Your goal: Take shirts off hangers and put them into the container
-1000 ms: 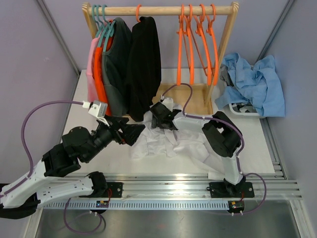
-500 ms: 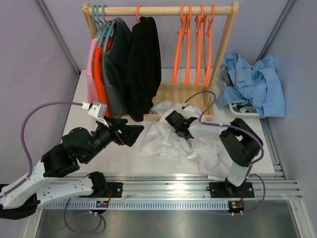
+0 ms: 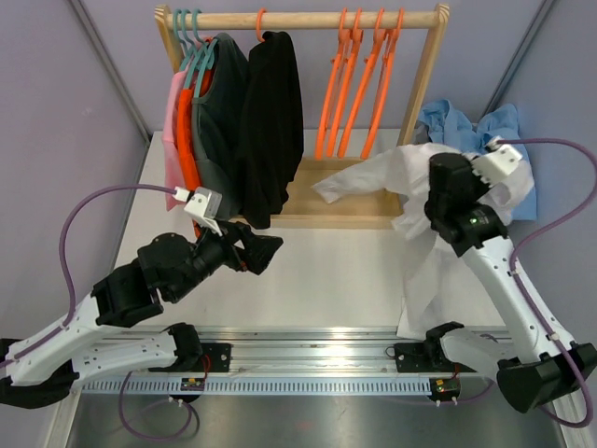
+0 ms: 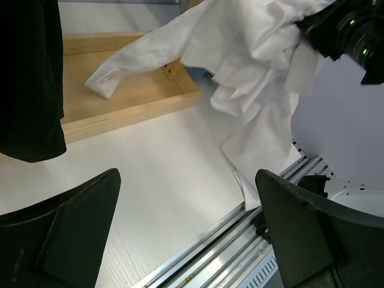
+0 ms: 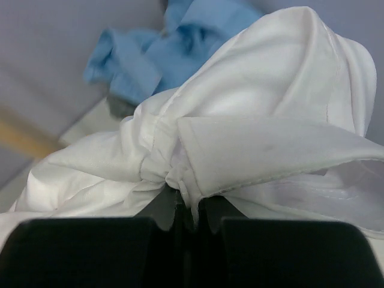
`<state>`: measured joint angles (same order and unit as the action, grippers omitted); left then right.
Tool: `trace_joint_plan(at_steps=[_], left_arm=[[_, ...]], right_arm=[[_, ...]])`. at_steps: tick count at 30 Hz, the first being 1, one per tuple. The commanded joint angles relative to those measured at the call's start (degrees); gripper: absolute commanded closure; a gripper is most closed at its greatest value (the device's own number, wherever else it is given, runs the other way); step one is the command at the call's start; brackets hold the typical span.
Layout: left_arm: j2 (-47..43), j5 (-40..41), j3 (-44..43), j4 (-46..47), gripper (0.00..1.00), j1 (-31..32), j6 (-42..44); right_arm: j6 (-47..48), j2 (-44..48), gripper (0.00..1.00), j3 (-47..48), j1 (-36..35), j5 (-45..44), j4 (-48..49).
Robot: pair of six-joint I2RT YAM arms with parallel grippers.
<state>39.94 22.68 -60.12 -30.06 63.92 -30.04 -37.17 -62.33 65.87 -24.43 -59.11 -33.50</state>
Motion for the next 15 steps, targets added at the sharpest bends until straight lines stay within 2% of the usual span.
trace_joint_plan(at_steps=[1, 5, 7, 9, 10, 15], left_arm=[[0.3, -1.1, -3.0, 2.3, 0.01, 0.2, 0.3], [0.1, -1.4, -3.6, 2.1, 0.01, 0.2, 0.3], [0.1, -1.5, -3.9, 1.8, 0.01, 0.2, 0.4], [-0.3, -1.2, -4.1, 1.2, 0.01, 0.2, 0.4], [-0.7, -1.1, -4.1, 1.1, 0.01, 0.2, 0.3], [-2.5, -0.2, -4.0, -0.3, 0.01, 0.2, -0.5]], right_arm=[[11.2, -0.9, 1.00, 5.6, 9.0, -4.9, 9.7], [15.2, -8.1, 1.00, 15.9, 17.0, -0.7, 13.3], [14.8, -12.4, 1.00, 21.3, 22.0, 4.6, 12.3], [13.5, -19.2, 1.00, 29.8, 23.9, 7.8, 12.1], [13.7, -21.5, 1.00, 32.4, 27.6, 11.8, 13.8], [14.8, -37.2, 1.00, 55.2, 31.6, 19.3, 17.5]])
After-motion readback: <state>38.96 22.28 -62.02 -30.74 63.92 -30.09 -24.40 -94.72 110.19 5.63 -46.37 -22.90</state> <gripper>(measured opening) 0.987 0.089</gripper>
